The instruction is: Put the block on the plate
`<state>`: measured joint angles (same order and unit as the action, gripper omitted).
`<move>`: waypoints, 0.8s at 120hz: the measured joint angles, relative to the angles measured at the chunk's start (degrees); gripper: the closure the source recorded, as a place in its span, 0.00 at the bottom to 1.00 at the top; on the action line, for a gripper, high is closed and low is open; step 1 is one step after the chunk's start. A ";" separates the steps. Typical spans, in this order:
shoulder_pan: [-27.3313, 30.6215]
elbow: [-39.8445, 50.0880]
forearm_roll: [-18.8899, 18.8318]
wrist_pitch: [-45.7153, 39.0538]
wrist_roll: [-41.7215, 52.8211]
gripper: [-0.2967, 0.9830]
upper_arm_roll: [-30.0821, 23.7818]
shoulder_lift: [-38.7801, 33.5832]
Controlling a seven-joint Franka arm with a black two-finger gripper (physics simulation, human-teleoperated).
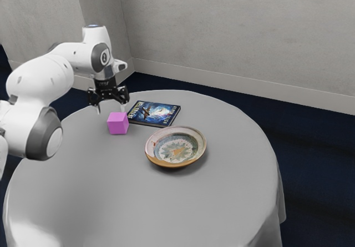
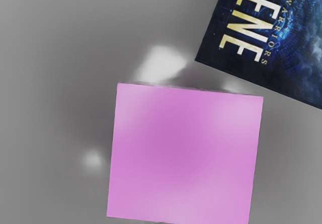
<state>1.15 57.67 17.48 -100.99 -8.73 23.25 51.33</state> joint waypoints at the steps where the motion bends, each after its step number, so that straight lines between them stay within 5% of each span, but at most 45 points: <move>1: 0.01 -0.02 0.01 -0.12 -0.10 0.23 -0.02 0.06; 96: 0.08 0.03 1.40 -8.83 -5.37 0.23 -0.49 5.64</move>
<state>1.23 57.69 18.89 -109.83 -14.10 22.76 56.97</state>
